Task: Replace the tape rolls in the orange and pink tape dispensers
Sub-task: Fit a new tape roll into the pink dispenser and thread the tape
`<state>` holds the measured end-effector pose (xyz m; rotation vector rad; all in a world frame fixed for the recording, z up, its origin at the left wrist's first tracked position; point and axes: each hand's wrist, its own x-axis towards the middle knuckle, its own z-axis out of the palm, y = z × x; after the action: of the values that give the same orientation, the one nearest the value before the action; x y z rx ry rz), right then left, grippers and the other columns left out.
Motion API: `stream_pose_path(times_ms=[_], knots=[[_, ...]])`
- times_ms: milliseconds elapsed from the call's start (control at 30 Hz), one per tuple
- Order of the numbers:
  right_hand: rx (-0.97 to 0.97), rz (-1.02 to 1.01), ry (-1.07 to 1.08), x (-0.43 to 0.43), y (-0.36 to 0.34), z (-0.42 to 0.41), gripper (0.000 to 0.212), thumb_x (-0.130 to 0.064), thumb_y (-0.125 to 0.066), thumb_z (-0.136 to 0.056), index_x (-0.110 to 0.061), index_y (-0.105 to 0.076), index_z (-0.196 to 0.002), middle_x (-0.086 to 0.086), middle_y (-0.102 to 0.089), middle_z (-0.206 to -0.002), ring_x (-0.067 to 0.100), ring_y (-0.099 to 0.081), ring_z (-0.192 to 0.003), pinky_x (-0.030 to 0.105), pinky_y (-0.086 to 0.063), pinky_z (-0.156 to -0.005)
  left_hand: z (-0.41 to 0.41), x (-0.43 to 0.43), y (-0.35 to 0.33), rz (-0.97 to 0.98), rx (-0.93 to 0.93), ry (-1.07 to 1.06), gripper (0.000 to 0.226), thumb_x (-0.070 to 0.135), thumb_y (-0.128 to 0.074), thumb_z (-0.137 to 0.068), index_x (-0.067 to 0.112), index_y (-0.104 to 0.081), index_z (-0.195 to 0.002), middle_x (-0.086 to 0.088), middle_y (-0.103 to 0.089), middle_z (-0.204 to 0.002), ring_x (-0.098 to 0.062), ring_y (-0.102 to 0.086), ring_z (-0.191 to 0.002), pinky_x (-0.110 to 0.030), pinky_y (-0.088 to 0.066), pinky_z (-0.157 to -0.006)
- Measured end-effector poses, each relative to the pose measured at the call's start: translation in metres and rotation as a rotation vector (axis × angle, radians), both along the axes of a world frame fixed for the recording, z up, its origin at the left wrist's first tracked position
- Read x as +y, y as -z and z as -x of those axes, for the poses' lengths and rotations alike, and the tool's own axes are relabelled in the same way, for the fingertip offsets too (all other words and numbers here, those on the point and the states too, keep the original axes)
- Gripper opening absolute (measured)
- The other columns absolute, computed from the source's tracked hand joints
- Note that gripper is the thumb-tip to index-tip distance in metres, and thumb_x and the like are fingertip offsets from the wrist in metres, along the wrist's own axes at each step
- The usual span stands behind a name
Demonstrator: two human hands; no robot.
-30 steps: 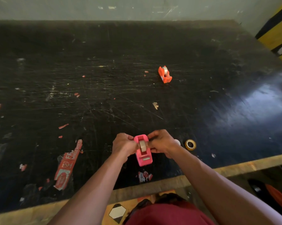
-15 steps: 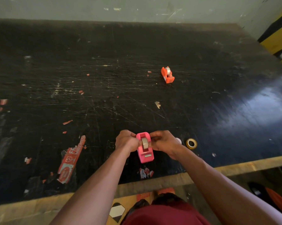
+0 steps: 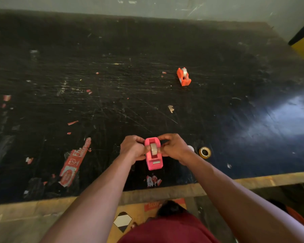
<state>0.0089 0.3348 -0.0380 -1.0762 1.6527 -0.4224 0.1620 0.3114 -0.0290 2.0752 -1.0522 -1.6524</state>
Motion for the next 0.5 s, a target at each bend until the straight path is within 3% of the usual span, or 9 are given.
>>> stream_pose_path(times_ms=[267, 500], knots=[[0.018, 0.038, -0.036, -0.004, 0.013, 0.002, 0.059, -0.034, -0.086, -0.069, -0.027, -0.066, -0.124, 0.003, -0.073, -0.109, 0.016, -0.071, -0.097, 0.041, -0.058, -0.092, 0.000, 0.006, 0.001, 0.027, 0.027, -0.060, 0.037, -0.003, -0.072, -0.084, 0.017, -0.066, -0.114, -0.012, -0.072, -0.109, -0.023, -0.074, -0.094, -0.038, -0.064, -0.076], [-0.038, 0.016, -0.020, -0.003, 0.014, 0.002, 0.054, -0.028, -0.085, -0.073, -0.029, -0.067, -0.124, 0.001, -0.072, -0.112, 0.016, -0.069, -0.101, 0.041, -0.059, -0.090, 0.004, 0.025, 0.002, 0.135, -0.009, -0.098, 0.042, 0.002, -0.073, -0.085, 0.017, -0.069, -0.124, -0.007, -0.071, -0.110, -0.019, -0.070, -0.098, -0.035, -0.062, -0.084]])
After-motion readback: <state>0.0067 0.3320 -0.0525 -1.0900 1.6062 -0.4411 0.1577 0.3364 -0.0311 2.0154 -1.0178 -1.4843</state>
